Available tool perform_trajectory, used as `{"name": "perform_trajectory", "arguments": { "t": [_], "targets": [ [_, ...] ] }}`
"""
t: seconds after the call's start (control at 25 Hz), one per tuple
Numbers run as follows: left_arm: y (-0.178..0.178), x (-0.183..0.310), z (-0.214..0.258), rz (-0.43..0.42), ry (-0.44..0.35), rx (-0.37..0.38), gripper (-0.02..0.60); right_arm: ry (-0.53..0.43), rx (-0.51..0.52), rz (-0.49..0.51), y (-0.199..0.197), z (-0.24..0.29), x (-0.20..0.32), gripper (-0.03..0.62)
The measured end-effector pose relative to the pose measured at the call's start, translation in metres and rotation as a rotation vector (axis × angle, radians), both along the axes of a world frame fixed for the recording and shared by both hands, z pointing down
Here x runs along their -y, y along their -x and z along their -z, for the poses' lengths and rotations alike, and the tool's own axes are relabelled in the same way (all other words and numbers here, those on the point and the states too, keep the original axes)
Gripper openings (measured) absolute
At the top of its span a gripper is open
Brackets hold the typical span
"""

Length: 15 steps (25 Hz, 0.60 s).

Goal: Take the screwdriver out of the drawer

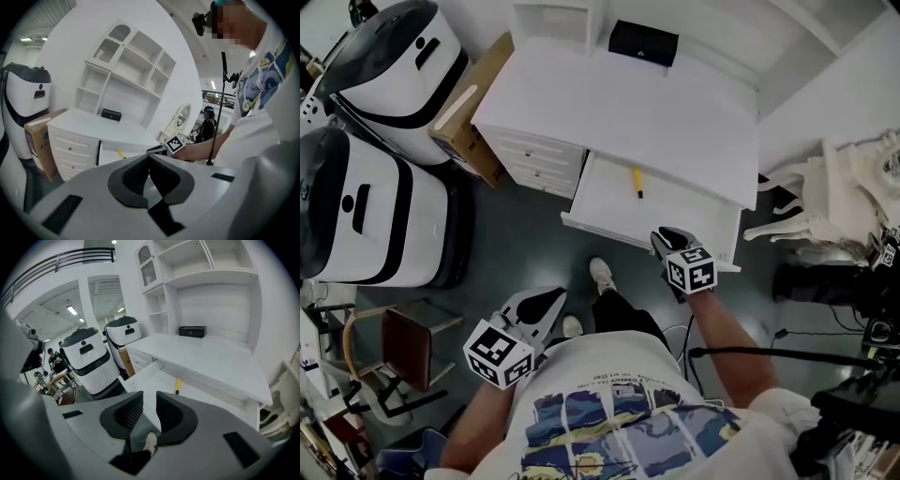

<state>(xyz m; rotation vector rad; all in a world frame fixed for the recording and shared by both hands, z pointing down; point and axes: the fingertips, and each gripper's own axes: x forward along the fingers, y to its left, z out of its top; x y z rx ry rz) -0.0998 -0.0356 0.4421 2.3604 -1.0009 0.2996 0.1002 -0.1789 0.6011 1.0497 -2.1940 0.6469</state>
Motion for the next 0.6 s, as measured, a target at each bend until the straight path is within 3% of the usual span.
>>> {"name": "perform_trajectory", "arguments": {
  "t": [0.32,0.6],
  "targets": [
    [-0.003,0.076,0.007,0.096,0.032,0.049,0.014,0.124,-0.071,0.029,-0.002,-0.088,0.093,0.127],
    [0.0,0.102,0.003,0.188,0.098,0.092,0.014,0.22,-0.127,0.049,0.005,-0.15,0.129,0.149]
  ]
}}
